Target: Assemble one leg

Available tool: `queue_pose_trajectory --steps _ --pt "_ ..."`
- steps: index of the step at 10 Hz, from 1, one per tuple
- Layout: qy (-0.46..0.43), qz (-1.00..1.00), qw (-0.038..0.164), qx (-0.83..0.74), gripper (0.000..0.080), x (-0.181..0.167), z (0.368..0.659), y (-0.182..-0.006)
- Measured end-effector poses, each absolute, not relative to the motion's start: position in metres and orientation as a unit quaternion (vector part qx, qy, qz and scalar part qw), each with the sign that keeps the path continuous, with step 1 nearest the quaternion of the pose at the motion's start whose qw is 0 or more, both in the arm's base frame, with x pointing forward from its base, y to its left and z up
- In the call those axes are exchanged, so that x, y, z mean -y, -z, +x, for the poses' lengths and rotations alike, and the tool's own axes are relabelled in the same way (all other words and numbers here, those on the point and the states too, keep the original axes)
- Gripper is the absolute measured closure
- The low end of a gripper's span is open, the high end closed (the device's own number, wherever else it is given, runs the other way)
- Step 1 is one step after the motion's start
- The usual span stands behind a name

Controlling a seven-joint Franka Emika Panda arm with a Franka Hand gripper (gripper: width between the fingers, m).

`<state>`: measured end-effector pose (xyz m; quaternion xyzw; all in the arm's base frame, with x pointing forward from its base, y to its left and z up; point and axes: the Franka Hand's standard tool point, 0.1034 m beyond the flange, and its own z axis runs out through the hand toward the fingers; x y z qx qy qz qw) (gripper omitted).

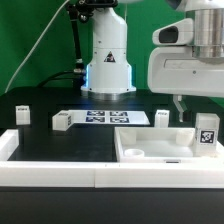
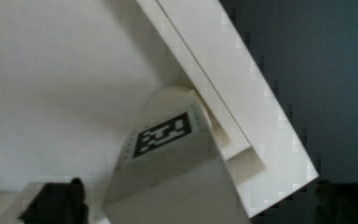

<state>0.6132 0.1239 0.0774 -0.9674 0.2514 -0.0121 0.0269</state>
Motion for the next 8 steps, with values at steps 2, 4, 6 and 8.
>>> queue_pose_trajectory --steps 2,4,6,8 --pt "0.013 -0.986 0.023 -0.164 0.0151 -0.1202 0.6138 -0.0751" --pt "0.022 -0.995 0.021 -0.095 0.0151 -0.1186 0.6153 -0.0747" --pt "0.021 -0.994 0.022 -0.104 0.0274 -0.1188 0.6152 -0.0745" --pt "0.021 -0.994 0.022 -0.104 0.0450 -0.1187 0.6151 -0.0744"
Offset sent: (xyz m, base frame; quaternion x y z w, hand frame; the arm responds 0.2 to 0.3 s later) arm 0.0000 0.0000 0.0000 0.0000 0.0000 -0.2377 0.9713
